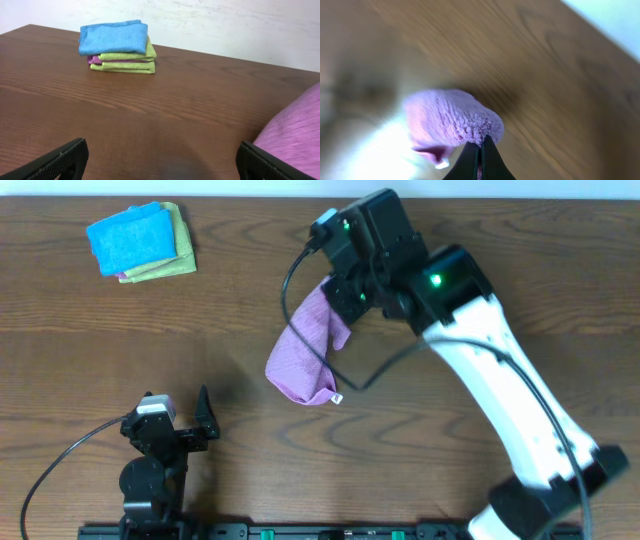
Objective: Fold the cloth
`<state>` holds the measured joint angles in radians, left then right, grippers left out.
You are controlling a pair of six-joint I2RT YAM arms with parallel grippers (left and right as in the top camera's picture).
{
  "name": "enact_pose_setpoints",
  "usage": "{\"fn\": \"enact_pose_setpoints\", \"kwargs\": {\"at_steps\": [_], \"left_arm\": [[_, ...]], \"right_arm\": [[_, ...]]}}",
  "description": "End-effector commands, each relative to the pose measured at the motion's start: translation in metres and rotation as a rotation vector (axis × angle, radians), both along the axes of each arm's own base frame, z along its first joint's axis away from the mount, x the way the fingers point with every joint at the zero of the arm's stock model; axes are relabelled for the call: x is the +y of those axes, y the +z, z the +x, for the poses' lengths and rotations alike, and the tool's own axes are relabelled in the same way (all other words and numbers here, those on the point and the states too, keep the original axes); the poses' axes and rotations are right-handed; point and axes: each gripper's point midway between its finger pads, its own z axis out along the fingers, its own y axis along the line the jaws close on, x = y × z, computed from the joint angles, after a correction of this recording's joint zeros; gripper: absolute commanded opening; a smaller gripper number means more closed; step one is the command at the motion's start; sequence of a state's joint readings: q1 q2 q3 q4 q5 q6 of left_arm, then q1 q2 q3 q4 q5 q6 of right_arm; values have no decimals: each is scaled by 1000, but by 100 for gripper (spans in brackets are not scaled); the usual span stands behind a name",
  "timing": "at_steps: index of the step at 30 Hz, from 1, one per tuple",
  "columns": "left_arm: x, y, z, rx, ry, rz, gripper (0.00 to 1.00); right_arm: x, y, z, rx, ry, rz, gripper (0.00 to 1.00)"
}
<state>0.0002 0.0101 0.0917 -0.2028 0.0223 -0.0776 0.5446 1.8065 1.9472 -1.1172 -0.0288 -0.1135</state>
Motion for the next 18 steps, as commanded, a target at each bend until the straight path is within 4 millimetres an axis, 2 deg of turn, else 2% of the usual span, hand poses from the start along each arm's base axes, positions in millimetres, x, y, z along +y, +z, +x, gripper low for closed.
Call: {"fn": "enact_pose_setpoints", "kwargs": {"at_steps": [1,3,6,9,10,11,12,13,14,16,18], "left_arm": [[2,-15,0,34,9,8,95],[2,-15,0,34,9,8,95],[2,-15,0,34,9,8,95],[2,-15,0,34,9,8,96],[2,-15,0,34,9,8,96],[2,-15,0,34,9,8,95],[2,-15,0,34,9,8,95],[2,-15,0,34,9,8,95],[2,-15,0,34,9,8,95],[2,-15,0,34,9,8,96],[2,-15,0,34,9,8,95]], "right_arm": [[-55,-59,44,60,-198,-156,1],[-92,-75,68,50,-349,-217,1],[-142,-83,94,0,-584,-262,2],[-212,-73,106,-130,-909,-389,2],[-230,-66,105,-175,-972,-451,2],[-238,-62,105,-190,-992,-473,2],[-240,-62,107,-194,-998,-462,24],[-237,-64,110,-181,-988,-428,80],[-232,-69,111,-151,-949,-406,99],[-207,-87,107,-36,-788,-338,99],[-192,-97,100,39,-699,-294,99]]}}
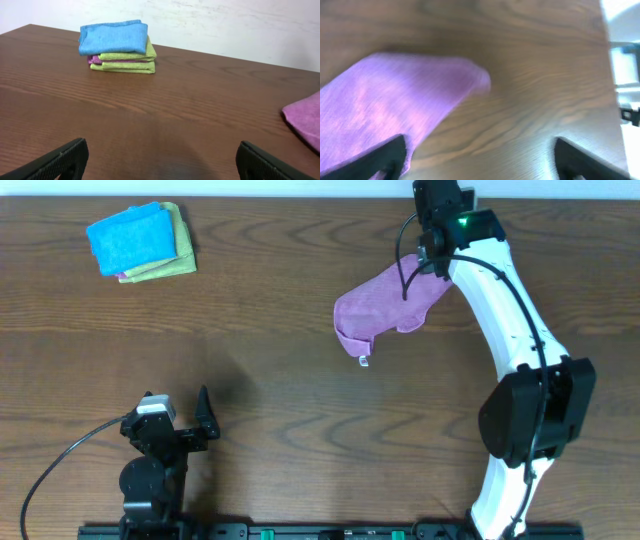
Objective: Fold the cloth
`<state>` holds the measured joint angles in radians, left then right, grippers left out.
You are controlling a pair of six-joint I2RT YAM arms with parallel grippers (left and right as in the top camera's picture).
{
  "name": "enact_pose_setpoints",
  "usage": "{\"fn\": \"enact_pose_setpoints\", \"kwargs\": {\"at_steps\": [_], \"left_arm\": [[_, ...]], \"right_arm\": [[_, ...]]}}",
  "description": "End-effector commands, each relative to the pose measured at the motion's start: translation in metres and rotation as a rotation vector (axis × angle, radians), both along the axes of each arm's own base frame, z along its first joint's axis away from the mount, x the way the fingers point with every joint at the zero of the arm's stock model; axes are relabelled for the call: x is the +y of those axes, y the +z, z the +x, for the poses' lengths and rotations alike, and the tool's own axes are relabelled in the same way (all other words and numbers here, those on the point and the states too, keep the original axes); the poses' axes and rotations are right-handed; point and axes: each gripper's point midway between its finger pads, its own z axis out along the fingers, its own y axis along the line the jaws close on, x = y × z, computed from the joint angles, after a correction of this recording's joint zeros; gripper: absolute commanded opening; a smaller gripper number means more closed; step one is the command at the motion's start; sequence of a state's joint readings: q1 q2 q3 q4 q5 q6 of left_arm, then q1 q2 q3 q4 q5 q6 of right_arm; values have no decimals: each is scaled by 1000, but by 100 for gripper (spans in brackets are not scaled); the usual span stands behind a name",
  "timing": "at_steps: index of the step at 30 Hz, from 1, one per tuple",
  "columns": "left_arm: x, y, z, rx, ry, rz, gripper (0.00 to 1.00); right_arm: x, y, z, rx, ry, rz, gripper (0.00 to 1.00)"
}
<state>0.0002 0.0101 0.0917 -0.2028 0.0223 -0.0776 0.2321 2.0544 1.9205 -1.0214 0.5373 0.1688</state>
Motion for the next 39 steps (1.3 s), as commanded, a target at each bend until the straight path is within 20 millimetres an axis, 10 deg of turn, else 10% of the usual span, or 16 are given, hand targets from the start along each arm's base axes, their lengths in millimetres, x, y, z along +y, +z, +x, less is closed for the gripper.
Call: {"fn": "enact_pose_setpoints", "kwargs": {"at_steps": [1,8,15,28,39], "left_arm": [[2,-15,0,34,9,8,95],[2,-15,0,34,9,8,95],[2,-15,0,34,9,8,96],[2,-15,0,34,9,8,95],[2,-15,0,34,9,8,95]], "right_arm": [[27,-11,-8,88,135,134,99],[66,-28,-54,317,336,298,91],[91,-2,-87,313,587,381,91],[129,-84,-143,379,730,386,77],[145,-131,-142,427,763,386,67]]}}
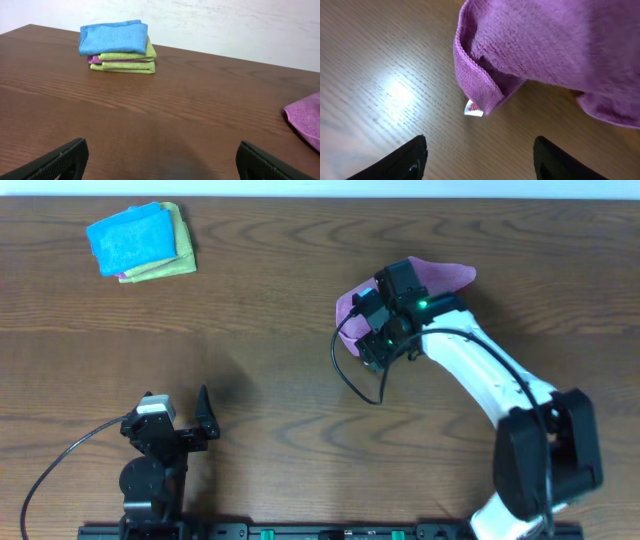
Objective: Fold the cloth
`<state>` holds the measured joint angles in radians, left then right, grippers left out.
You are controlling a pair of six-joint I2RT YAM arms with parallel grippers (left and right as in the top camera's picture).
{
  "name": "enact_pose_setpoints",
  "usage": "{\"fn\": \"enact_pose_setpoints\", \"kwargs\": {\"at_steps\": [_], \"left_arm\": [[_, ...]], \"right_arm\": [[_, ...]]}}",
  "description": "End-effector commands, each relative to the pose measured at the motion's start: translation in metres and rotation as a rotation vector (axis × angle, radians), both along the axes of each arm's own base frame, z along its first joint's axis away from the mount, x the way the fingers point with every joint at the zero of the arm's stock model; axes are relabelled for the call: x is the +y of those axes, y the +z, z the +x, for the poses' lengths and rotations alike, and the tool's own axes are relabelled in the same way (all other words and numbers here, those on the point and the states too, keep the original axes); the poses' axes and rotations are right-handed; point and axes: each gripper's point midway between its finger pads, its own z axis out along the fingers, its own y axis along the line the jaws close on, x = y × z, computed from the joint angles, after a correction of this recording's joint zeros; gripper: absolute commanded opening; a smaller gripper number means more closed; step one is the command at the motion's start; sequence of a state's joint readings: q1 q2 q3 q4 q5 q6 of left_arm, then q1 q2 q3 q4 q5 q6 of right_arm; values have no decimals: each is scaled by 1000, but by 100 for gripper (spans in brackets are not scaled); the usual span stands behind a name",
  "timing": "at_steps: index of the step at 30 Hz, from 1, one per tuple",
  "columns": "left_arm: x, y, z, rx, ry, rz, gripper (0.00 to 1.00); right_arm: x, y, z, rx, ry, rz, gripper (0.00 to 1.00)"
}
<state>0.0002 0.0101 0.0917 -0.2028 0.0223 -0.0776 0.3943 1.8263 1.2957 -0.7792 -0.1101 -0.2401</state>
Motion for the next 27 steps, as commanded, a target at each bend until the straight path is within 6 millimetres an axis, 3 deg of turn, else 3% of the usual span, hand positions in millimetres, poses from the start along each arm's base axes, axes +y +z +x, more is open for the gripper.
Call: {"fn": "enact_pose_setpoints", "kwargs": {"at_steps": [1,6,18,20,24,27], "left_arm": [[2,-15,0,34,9,8,96],[2,-15,0,34,9,8,95],[2,-15,0,34,9,8,95],[2,-15,0,34,9,8,95],[2,-15,0,34,9,8,96],[2,-15,0,34,9,8,95]], "right_arm": [[3,-24,-6,59,20,-7,66],[5,-38,-5,81,22,-6,63],[15,-35,11,16,23,38,45],[17,-34,14,4,24,47,33],[17,-34,15,0,25,49,27],[17,-34,15,2,22,49,13]]}}
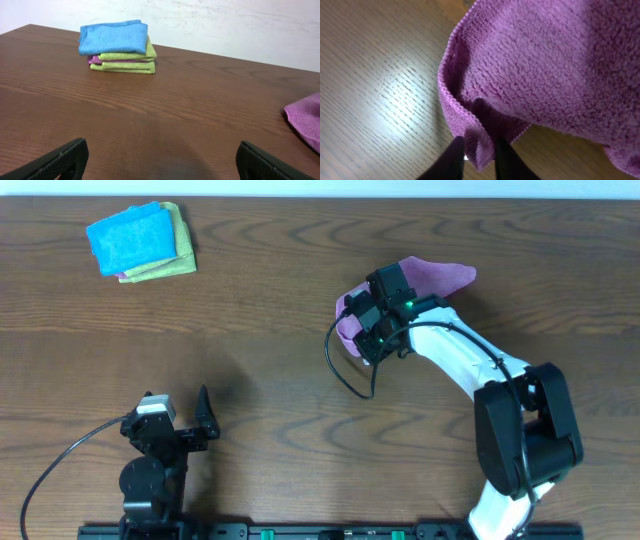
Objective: Fold the cloth
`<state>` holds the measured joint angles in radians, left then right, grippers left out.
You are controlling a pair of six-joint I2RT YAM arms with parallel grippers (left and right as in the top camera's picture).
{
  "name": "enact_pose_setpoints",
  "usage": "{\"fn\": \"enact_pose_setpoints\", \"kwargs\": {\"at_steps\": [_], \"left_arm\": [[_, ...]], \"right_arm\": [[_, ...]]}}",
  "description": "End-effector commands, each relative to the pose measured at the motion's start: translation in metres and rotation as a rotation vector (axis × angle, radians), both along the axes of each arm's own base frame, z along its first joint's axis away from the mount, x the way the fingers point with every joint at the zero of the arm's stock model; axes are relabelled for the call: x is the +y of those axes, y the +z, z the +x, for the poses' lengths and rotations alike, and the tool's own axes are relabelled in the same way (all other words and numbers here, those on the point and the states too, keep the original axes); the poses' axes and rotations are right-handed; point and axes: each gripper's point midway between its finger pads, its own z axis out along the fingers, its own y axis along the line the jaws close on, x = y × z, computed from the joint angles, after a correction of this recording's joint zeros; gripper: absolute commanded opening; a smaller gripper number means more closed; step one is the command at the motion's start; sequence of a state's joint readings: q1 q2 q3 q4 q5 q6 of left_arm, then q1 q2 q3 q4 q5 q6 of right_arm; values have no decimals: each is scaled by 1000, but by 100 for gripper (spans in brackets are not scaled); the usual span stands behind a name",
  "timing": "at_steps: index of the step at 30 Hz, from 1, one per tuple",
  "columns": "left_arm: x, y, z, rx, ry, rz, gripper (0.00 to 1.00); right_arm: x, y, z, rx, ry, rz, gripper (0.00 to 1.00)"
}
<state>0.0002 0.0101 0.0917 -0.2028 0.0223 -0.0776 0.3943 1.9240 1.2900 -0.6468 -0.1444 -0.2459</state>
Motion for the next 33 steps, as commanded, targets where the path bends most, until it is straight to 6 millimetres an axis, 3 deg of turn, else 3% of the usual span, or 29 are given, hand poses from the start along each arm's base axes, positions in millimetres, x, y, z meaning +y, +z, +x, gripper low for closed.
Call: {"fn": "enact_pose_setpoints", "kwargs": {"at_steps": [1,2,9,18,22,27,28,29,30,31,32,33], "left_arm": [[2,-15,0,34,9,8,95],[2,-15,0,34,9,8,96],[2,-15,0,34,9,8,95],[2,-15,0,34,9,8,95],[2,-15,0,34,9,8,95],[2,-15,0,34,9,8,95],[2,-15,0,34,9,8,95],[2,-15,0,34,9,8,96],[2,-15,0,34,9,8,95],[2,-15,0,34,9,8,95],[2,-15,0,34,9,8,95],[2,-15,0,34,9,8,95]], "right_arm": [[4,-4,-4,18,3,10,7],[4,-4,-4,20,4,13,1],[24,10,-11,35,28,18,1],[92,74,-19,-32,188,47,1],[99,98,-18,-57,231,51,1],[111,115,-44,5,389,105,1],[112,117,-47,9,408,106,12],[110,116,-49,11,419,95,34],[108,114,-52,15,438,76,41],[103,112,-52,19,441,51,58],[98,110,-52,19,433,20,82],[92,109,-50,17,424,-14,87]]}}
